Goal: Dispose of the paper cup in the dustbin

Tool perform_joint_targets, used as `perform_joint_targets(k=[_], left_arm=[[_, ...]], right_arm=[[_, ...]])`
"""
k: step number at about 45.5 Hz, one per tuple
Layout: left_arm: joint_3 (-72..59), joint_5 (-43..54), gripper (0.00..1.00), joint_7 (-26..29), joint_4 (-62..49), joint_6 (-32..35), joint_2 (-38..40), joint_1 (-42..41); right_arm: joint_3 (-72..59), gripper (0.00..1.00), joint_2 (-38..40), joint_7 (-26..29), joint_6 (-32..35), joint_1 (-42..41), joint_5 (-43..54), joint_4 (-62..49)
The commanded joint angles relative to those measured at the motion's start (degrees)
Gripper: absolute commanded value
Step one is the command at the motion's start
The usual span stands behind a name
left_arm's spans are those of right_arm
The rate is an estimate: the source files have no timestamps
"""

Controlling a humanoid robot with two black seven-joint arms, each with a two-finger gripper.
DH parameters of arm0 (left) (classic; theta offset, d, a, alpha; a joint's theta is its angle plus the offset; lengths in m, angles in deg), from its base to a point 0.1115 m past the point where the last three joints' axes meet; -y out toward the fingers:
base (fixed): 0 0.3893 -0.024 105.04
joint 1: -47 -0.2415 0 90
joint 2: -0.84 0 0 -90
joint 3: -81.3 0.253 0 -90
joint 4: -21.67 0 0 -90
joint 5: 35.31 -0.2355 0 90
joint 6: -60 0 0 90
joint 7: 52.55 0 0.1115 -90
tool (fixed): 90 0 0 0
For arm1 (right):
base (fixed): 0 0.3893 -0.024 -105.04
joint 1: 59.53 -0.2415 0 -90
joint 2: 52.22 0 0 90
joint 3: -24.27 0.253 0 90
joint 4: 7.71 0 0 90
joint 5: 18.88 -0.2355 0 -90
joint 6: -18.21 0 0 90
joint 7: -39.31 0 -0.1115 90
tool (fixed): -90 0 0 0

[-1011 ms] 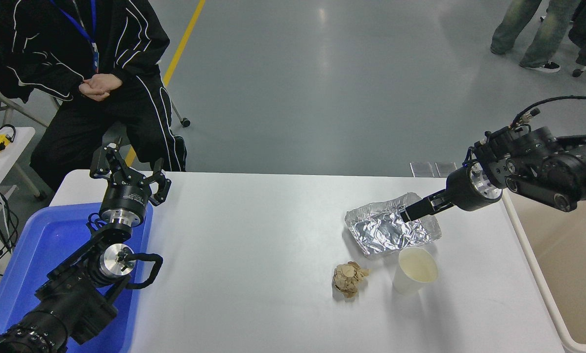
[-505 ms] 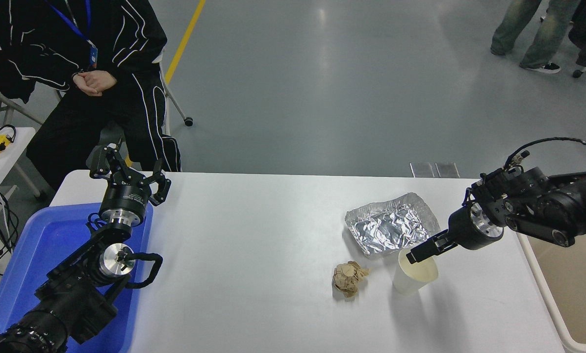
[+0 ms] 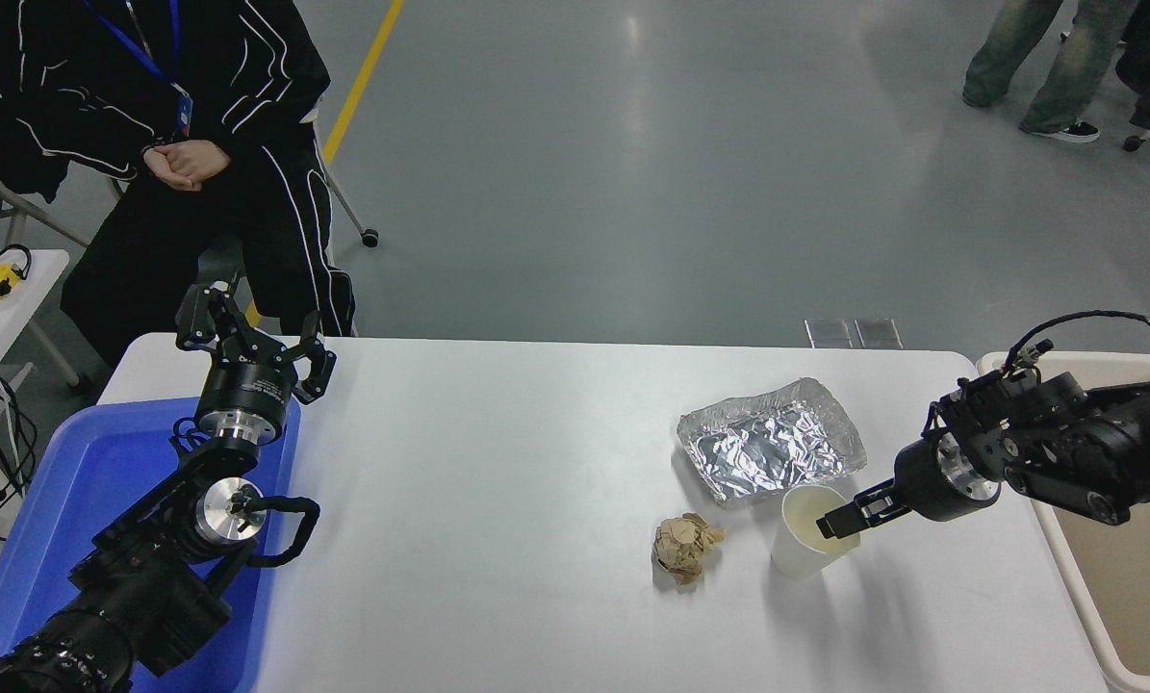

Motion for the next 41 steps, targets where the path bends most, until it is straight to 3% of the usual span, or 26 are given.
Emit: perform_joint_targets(k=[1,17,30,41], left_arm=[[0.0,0.0,1.00,0.0,0.0,0.0,0.0,0.0],[0.0,0.0,1.00,0.0,0.0,0.0,0.0,0.0],[0.0,0.0,1.00,0.0,0.0,0.0,0.0,0.0],[0.0,0.0,1.00,0.0,0.0,0.0,0.0,0.0]], right_arm=[[-3.2,0.00,0.0,-0.1,-0.2,0.0,0.1,-0.8],[-3.4,0.00,0.2,-0.4,0.1,-2.4,-0.5,-0.9],[-2.8,0.00,5.9,-9.9,2.8,-14.7,-1.5,0.6],[-2.0,0.00,8.8,-13.1,7.0,-21.4,-5.4,0.2]])
